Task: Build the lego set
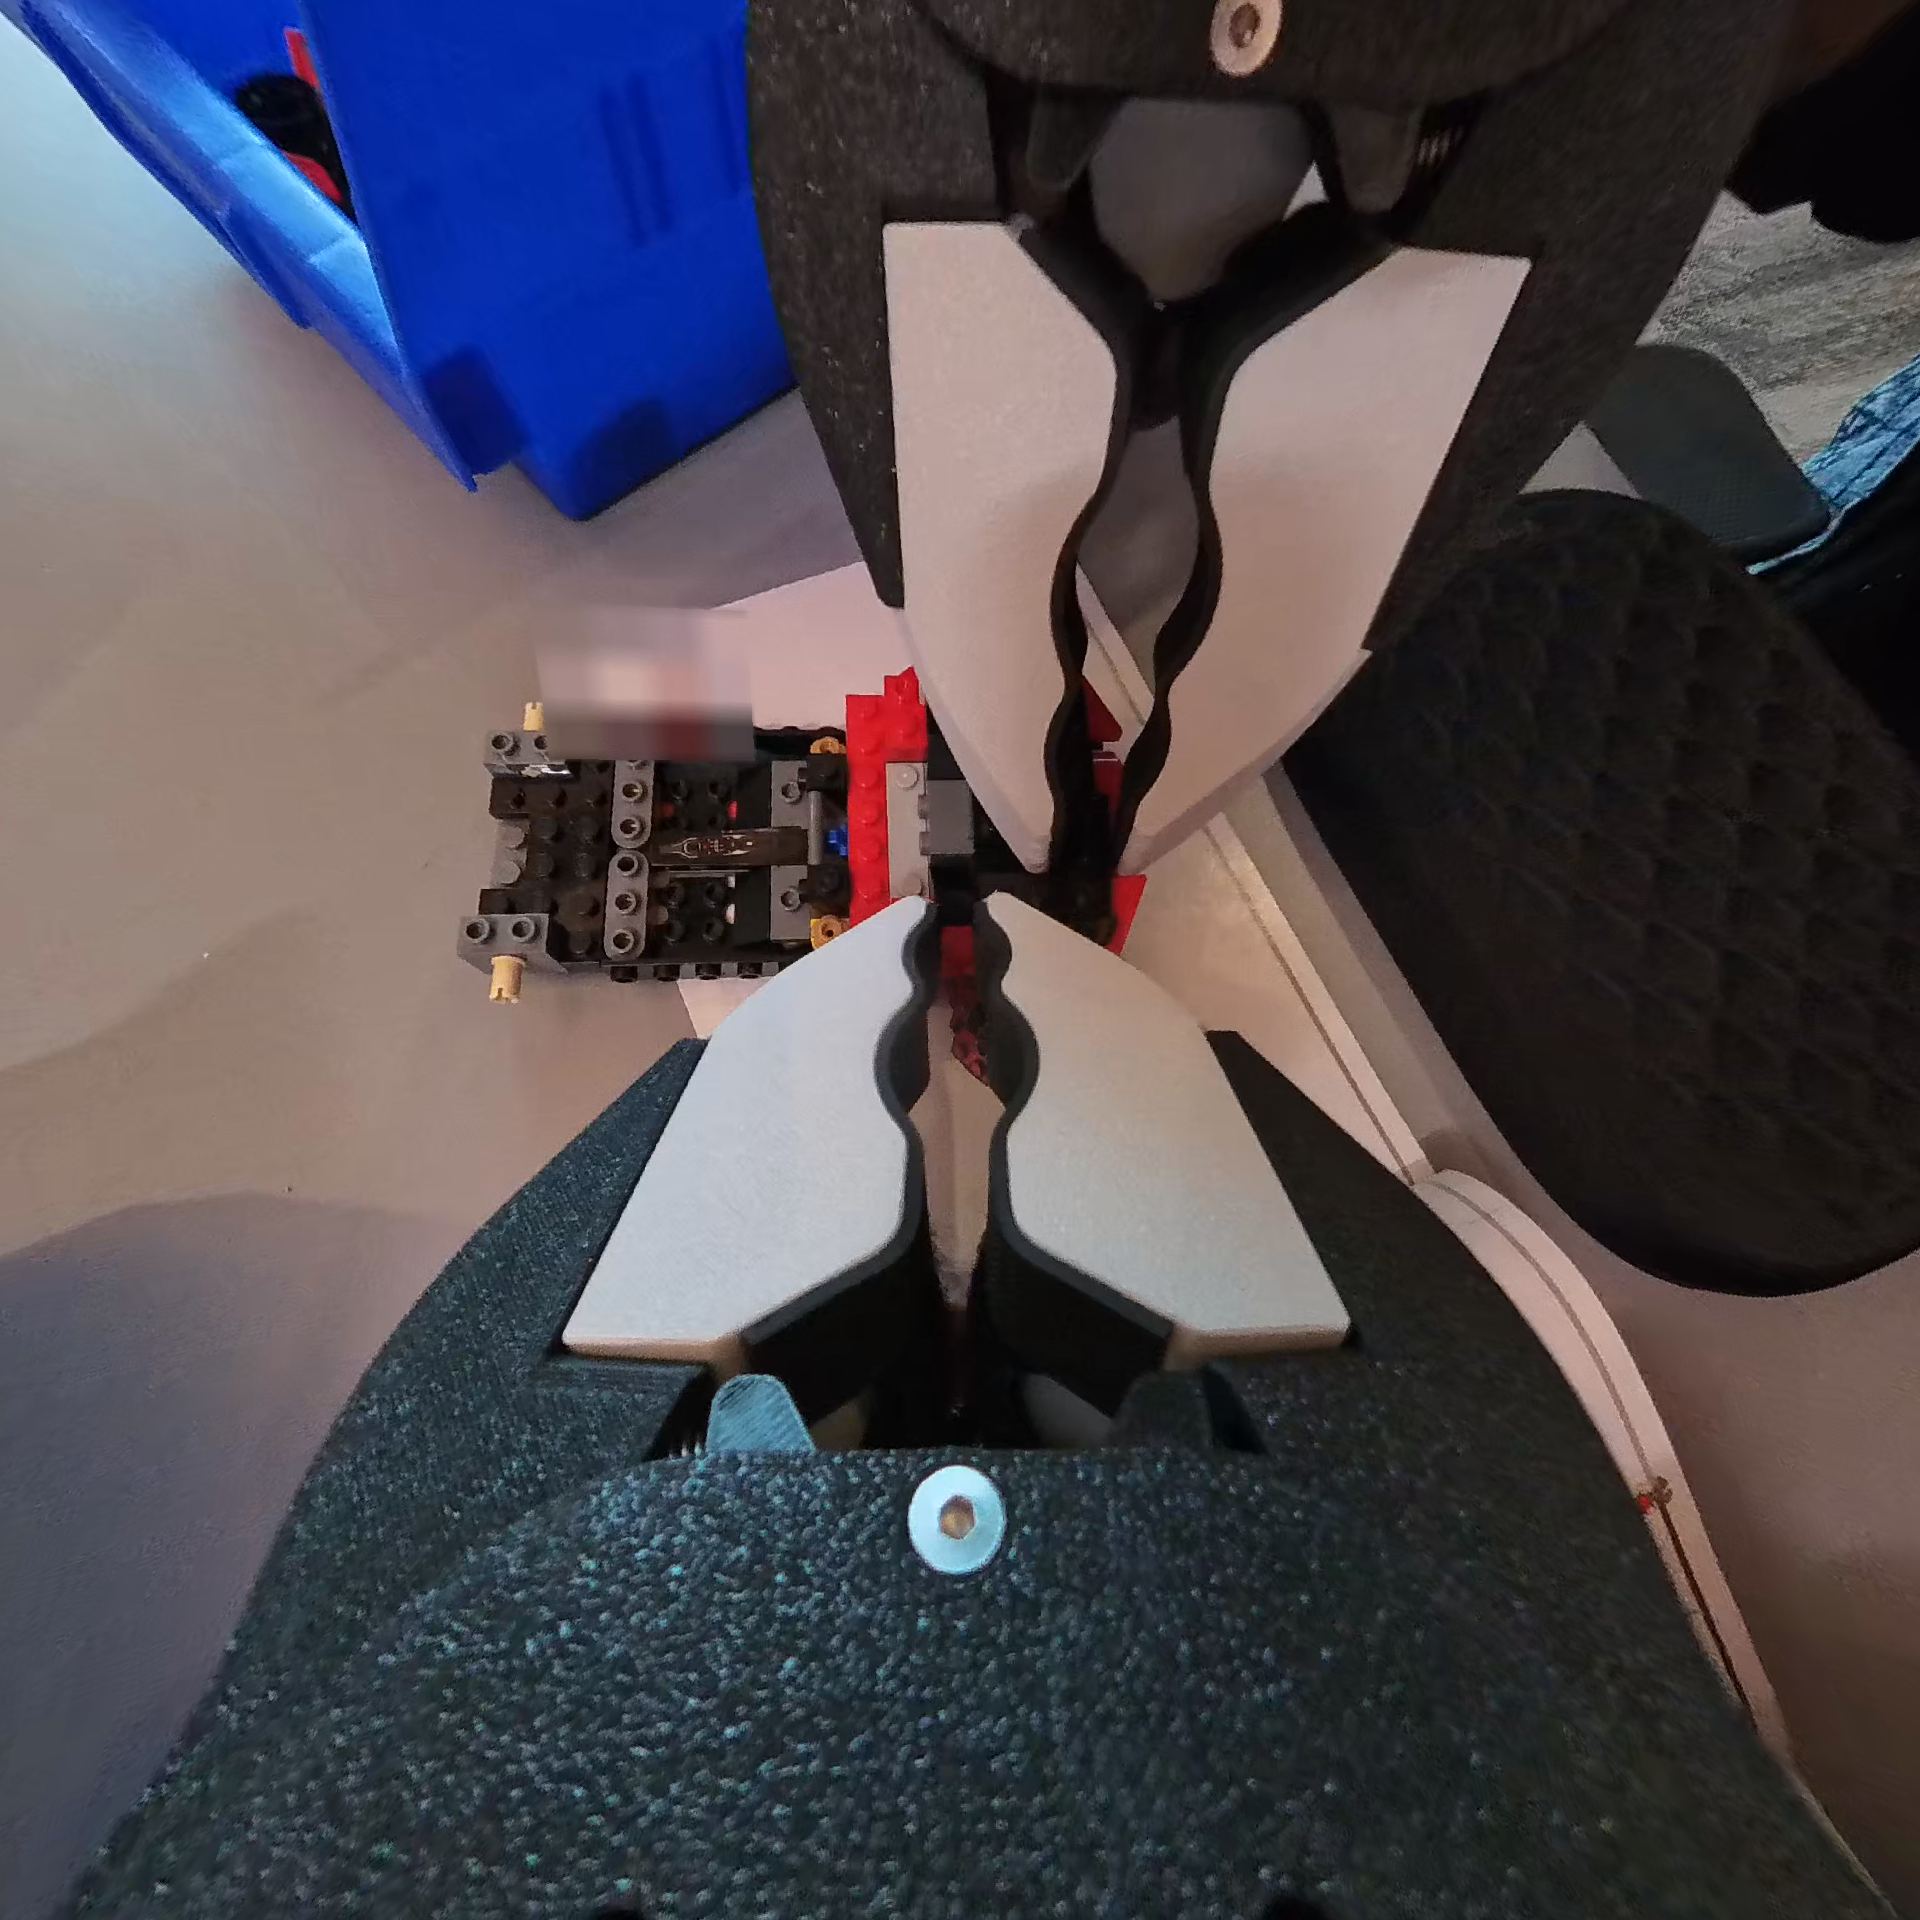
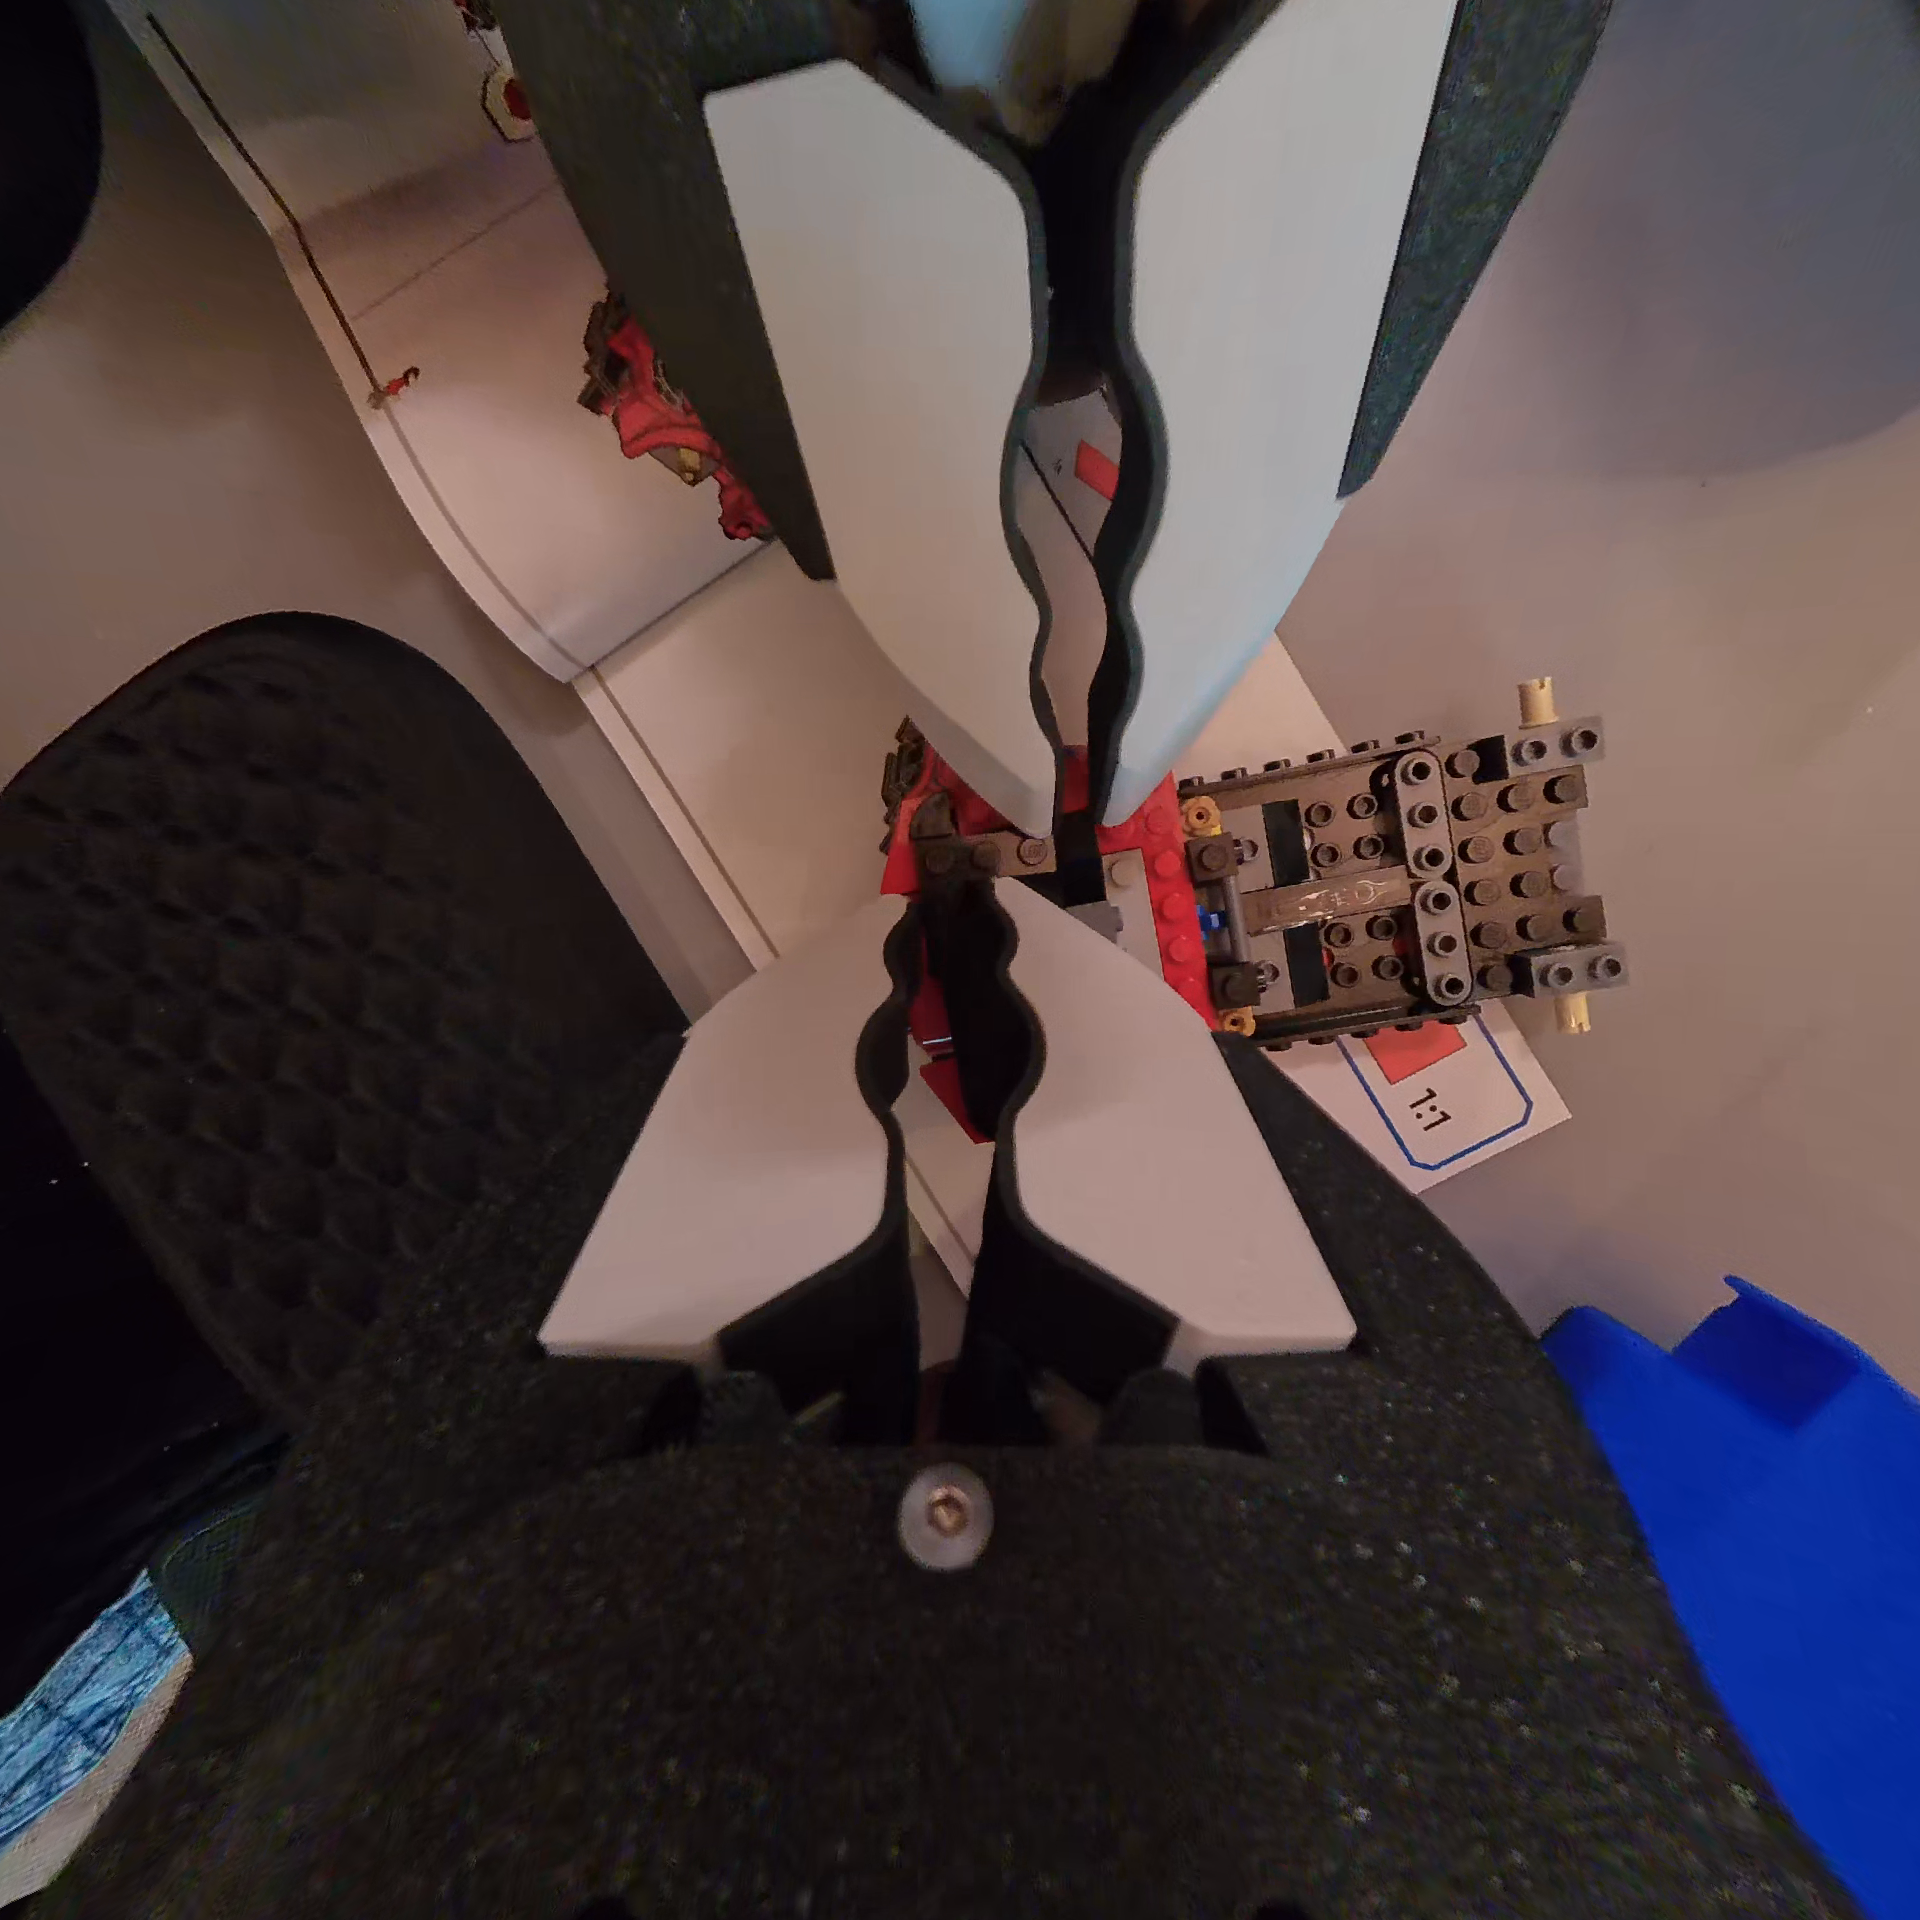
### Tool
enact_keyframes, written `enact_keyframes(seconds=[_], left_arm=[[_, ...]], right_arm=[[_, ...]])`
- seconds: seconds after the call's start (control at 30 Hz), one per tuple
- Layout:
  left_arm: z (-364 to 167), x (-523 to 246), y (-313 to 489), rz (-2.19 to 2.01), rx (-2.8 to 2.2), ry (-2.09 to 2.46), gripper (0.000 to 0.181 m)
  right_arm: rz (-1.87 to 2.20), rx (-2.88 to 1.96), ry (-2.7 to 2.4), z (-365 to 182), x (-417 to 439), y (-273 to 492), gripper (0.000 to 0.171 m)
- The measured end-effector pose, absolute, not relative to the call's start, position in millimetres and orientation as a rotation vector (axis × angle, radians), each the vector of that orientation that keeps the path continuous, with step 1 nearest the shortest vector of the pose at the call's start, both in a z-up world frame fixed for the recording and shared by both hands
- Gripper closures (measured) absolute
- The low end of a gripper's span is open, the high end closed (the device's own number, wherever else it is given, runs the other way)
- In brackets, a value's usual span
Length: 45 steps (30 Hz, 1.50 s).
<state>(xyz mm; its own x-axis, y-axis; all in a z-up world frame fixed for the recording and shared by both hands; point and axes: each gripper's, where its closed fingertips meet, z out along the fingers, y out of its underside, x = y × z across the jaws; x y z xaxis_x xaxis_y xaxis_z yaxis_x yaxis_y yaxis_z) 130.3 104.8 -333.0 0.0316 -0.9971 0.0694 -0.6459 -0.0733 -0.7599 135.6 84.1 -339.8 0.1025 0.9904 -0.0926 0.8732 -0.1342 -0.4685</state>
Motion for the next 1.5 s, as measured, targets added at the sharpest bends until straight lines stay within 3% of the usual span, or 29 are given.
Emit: enact_keyframes(seconds=[0.6, 0.73, 1.27, 1.5], left_arm=[[-330, 137, 100, -0.877, -1.753, 1.665, 0.177], [-331, 137, 100, -0.865, -1.747, 1.661, 0.178], [-335, 142, 104, -0.752, -1.713, 1.652, 0.181], [-311, 133, 102, -0.804, -1.608, 1.616, 0.172]], right_arm=[[0.517, -2.058, -1.894, -334, 142, 87, 0.159], [0.628, -2.052, -1.744, -318, 147, 93, 0.171], [0.570, -2.029, -1.809, -333, 139, 84, 0.171], [0.533, -2.023, -1.816, -332, 139, 85, 0.171]])
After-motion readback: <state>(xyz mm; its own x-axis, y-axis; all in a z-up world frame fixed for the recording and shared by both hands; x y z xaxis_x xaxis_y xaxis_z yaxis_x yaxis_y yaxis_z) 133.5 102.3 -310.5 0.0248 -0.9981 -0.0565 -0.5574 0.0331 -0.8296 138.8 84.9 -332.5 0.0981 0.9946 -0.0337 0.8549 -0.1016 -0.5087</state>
